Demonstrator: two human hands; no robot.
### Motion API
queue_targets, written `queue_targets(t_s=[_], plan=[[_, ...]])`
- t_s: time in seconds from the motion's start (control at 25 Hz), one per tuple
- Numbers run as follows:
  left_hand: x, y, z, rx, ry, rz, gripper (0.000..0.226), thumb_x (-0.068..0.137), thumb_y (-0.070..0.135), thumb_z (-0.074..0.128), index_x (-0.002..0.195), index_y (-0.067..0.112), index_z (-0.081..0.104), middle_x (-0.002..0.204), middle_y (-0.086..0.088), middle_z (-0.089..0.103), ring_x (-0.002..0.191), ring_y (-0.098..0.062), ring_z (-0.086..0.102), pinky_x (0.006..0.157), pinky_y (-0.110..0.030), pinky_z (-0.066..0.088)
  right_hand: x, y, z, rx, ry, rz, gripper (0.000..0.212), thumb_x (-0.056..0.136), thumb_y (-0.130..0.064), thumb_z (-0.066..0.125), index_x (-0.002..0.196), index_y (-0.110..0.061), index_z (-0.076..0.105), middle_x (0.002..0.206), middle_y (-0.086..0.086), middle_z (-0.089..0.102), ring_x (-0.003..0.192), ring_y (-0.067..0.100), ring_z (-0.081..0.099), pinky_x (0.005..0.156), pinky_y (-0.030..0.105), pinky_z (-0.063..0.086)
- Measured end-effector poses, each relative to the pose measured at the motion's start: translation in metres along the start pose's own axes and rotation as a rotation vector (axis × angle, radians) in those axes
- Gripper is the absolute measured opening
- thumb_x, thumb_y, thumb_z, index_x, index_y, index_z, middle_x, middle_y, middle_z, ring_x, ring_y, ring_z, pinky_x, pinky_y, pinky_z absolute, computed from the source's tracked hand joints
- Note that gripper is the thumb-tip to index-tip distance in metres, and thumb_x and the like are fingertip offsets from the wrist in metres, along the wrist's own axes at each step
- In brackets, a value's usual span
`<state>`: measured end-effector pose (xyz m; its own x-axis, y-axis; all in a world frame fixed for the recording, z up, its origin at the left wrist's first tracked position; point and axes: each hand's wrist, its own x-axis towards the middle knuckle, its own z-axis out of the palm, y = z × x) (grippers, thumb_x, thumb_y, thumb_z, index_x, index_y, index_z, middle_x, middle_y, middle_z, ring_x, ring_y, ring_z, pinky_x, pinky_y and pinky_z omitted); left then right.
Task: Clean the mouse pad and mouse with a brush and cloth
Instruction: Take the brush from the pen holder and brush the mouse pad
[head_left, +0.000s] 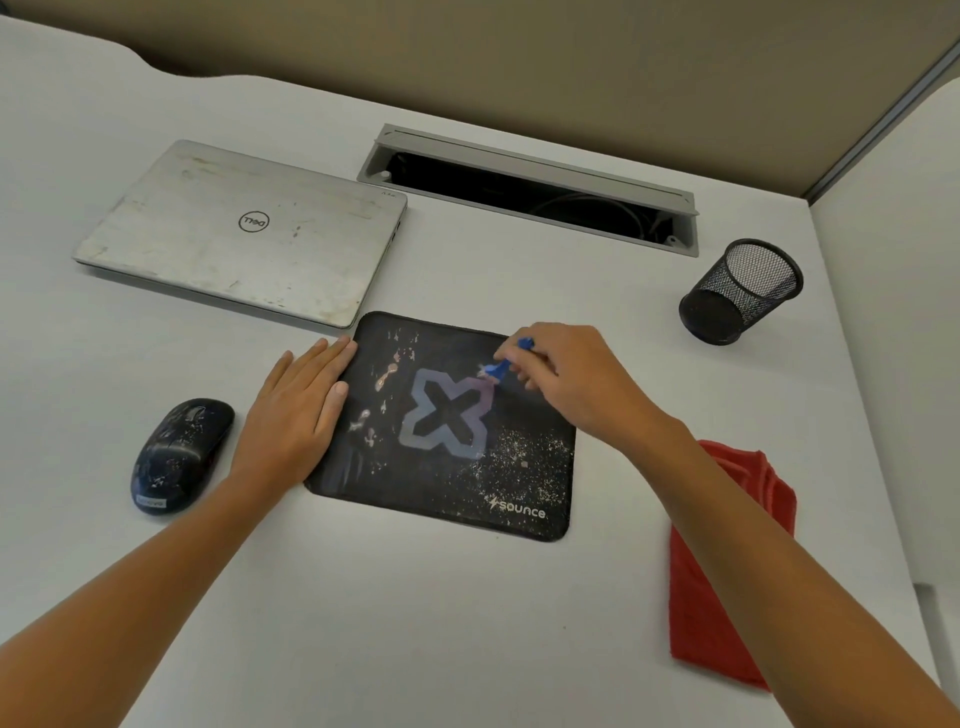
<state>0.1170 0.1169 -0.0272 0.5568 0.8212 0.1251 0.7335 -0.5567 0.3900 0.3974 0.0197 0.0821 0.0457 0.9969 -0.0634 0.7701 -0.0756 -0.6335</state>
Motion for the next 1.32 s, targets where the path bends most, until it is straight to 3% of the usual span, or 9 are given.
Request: queue_targets(t_s=[0.16, 0.32, 0.48, 0.6, 0.76, 0.92, 1.08, 1.2, 1.32], plan=[[0.000, 0.000, 0.000, 0.001, -0.006, -0.006, 0.052, 0.101, 0.034, 0.021, 0.151, 0.021, 0.029, 0.155, 0.005, 0.031, 0.146, -0.011, 0.021, 0.121, -0.036, 0.010, -0.008, -0.005, -0.002, 0.041, -0.390, -0.048, 0.024, 0.097, -0.027, 0.051, 0.093, -0.013, 0.071, 0.077, -0.001, 0.070, 0.066, 0.008, 0.067, 0.068, 0.024, 0.055], [0.000, -0.001, 0.000, 0.000, 0.000, 0.001, 0.052, 0.101, 0.034, 0.021, 0.151, 0.022, 0.030, 0.155, 0.006, 0.032, 0.146, -0.011, 0.022, 0.121, -0.038, 0.012, -0.001, 0.001, -0.008, -0.013, -0.098, 0.027, 0.023, 0.097, -0.023, 0.050, 0.099, -0.013, 0.070, 0.080, 0.000, 0.068, 0.071, 0.014, 0.067, 0.070, 0.028, 0.056], [0.000, -0.001, 0.001, 0.001, 0.003, -0.001, 0.052, 0.101, 0.034, 0.021, 0.150, 0.022, 0.030, 0.155, 0.006, 0.032, 0.146, -0.011, 0.022, 0.121, -0.038, 0.013, -0.013, 0.003, -0.009, 0.129, -0.378, -0.002, 0.022, 0.096, -0.023, 0.052, 0.092, -0.014, 0.071, 0.075, 0.001, 0.071, 0.062, 0.010, 0.068, 0.066, 0.021, 0.055], [0.000, -0.002, 0.001, 0.002, -0.001, 0.004, 0.052, 0.101, 0.035, 0.020, 0.151, 0.022, 0.029, 0.155, 0.006, 0.032, 0.146, -0.011, 0.022, 0.121, -0.038, 0.012, -0.010, 0.012, -0.011, 0.111, -0.068, 0.074, 0.022, 0.097, -0.023, 0.051, 0.096, -0.014, 0.071, 0.079, 0.007, 0.070, 0.066, 0.016, 0.068, 0.069, 0.030, 0.055], [0.000, -0.001, 0.001, 0.003, 0.000, 0.000, 0.052, 0.101, 0.034, 0.021, 0.151, 0.022, 0.030, 0.155, 0.005, 0.032, 0.146, -0.011, 0.022, 0.121, -0.039, 0.013, -0.021, 0.008, -0.009, 0.097, -0.370, 0.020, 0.021, 0.096, -0.023, 0.052, 0.093, -0.015, 0.071, 0.076, 0.001, 0.071, 0.064, 0.009, 0.068, 0.067, 0.024, 0.056], [0.000, 0.000, 0.001, 0.000, 0.004, 0.003, 0.051, 0.101, 0.033, 0.022, 0.150, 0.021, 0.031, 0.155, 0.005, 0.033, 0.146, -0.012, 0.023, 0.121, -0.039, 0.014, -0.016, 0.011, -0.012, 0.045, -0.071, 0.059, 0.022, 0.097, -0.021, 0.050, 0.095, -0.013, 0.070, 0.076, 0.004, 0.070, 0.065, 0.014, 0.067, 0.071, 0.034, 0.057], [0.000, 0.000, 0.000, -0.002, 0.002, -0.004, 0.051, 0.101, 0.033, 0.022, 0.150, 0.021, 0.031, 0.155, 0.004, 0.032, 0.146, -0.012, 0.023, 0.121, -0.038, 0.012, -0.024, 0.008, -0.013, 0.106, -0.365, 0.018, 0.021, 0.096, -0.022, 0.053, 0.091, -0.013, 0.072, 0.074, 0.000, 0.071, 0.064, 0.009, 0.068, 0.067, 0.026, 0.058], [0.000, -0.001, 0.000, 0.000, 0.001, 0.001, 0.052, 0.101, 0.033, 0.021, 0.150, 0.021, 0.031, 0.155, 0.004, 0.032, 0.146, -0.012, 0.023, 0.121, -0.038, 0.012, -0.020, 0.019, -0.018, -0.019, -0.049, 0.035, 0.021, 0.096, -0.023, 0.052, 0.095, -0.014, 0.071, 0.078, 0.005, 0.070, 0.070, 0.017, 0.067, 0.073, 0.038, 0.056], [0.001, 0.000, 0.000, 0.001, 0.002, 0.001, 0.052, 0.101, 0.033, 0.021, 0.150, 0.021, 0.031, 0.155, 0.004, 0.033, 0.145, -0.013, 0.023, 0.121, -0.038, 0.013, -0.030, 0.017, -0.013, 0.005, -0.240, 0.006, 0.021, 0.096, -0.023, 0.053, 0.092, -0.015, 0.072, 0.078, 0.002, 0.070, 0.070, 0.016, 0.067, 0.072, 0.038, 0.056]])
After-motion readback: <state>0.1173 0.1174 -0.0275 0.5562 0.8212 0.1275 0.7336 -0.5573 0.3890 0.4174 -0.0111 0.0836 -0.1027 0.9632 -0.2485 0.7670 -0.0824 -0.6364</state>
